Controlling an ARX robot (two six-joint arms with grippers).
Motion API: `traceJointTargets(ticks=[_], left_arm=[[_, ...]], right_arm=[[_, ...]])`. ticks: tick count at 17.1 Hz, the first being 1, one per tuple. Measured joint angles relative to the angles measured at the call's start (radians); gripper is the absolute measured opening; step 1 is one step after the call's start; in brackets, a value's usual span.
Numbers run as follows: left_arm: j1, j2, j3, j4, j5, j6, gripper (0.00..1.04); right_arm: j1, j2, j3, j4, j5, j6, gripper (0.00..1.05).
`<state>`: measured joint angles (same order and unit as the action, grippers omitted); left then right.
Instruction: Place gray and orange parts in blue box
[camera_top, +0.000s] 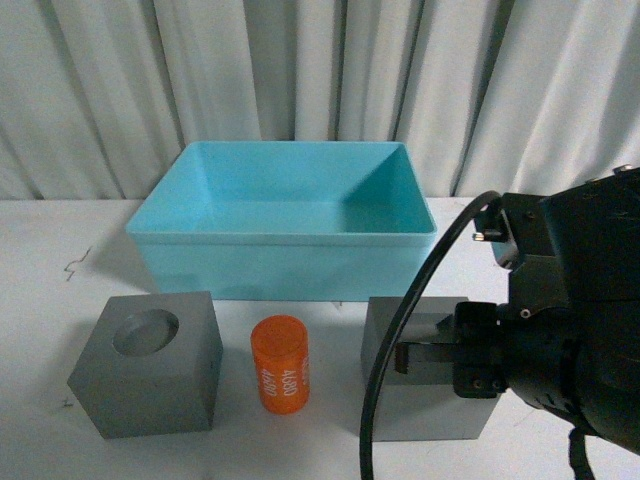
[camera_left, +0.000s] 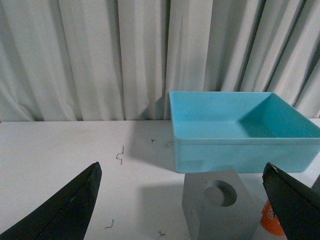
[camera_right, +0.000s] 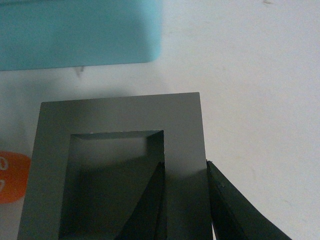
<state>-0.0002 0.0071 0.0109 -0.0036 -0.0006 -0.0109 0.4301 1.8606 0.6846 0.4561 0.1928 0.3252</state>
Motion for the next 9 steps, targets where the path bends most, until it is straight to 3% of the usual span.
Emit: traceJointTargets(ticks=[4, 9], left_arm=[[0.000, 0.000, 0.000, 0.000, 0.000, 0.000, 0.98], [0.000, 0.000, 0.000, 0.000, 0.000, 0.000, 0.98]], right_arm=[[-0.069, -0.249, -0.115, -0.101, 0.000, -0.017, 0.19], [-0.122, -0.435, -0.068, -0.129, -0.036, -0.062, 0.19]])
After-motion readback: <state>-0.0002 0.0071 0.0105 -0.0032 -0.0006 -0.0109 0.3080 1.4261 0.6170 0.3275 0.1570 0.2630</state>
